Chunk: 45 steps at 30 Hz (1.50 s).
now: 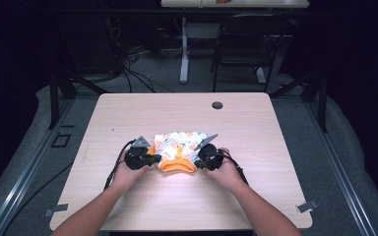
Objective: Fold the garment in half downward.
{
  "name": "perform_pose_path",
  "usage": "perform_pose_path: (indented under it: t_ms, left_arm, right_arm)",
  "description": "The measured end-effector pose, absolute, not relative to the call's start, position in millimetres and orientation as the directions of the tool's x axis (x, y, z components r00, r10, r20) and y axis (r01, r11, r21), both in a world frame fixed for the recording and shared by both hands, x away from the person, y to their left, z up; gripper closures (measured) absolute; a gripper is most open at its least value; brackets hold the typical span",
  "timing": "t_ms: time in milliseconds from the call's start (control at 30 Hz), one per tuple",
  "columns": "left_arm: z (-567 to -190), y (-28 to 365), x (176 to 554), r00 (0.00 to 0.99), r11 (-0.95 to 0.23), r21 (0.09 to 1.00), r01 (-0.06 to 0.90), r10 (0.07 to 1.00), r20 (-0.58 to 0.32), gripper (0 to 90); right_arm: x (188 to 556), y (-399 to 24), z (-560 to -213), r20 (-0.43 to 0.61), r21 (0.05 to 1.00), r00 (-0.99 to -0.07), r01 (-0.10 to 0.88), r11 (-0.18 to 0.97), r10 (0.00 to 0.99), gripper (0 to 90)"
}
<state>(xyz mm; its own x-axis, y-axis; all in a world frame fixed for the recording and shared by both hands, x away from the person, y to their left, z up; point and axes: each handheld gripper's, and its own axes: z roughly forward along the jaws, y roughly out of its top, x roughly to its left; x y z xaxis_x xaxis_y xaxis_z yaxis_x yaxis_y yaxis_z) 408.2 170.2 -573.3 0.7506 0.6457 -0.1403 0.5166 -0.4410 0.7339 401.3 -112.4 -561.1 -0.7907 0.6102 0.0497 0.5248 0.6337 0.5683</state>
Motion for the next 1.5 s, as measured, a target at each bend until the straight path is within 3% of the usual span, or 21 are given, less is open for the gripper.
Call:
perform_pose_path:
  t_ms: [267,600,867,1233,1500]
  left_arm:
    - [-559.2,177.5,400.2,0.746,-0.399,0.754,0.522,0.642,-0.177,89.0]
    - [-539.9,188.5,373.4,0.775,-0.427,0.766,0.480,0.616,-0.142,89.0]
    - [-542.1,203.1,352.3,0.771,-0.396,0.775,0.492,0.612,-0.177,87.2]
    - [-558.6,225.4,329.8,0.753,-0.418,0.757,0.502,0.642,-0.145,86.3]
    - [-564.5,228.2,325.6,0.755,-0.409,0.758,0.508,0.635,-0.163,77.1]
  right_arm:
    - [395.2,-116.7,-546.4,0.041,0.582,-0.797,0.510,0.634,0.603,88.5]
    - [370.1,-123.1,-527.7,-0.003,0.616,-0.816,0.454,0.644,0.578,86.6]
    - [347.1,-127.3,-526.1,0.009,0.615,-0.834,0.440,0.654,0.552,84.4]
    - [326.6,-139.9,-535.9,0.016,0.655,-0.807,0.455,0.603,0.591,83.3]
    - [313.2,-148.0,-540.8,0.007,0.671,-0.789,0.459,0.582,0.614,81.3]
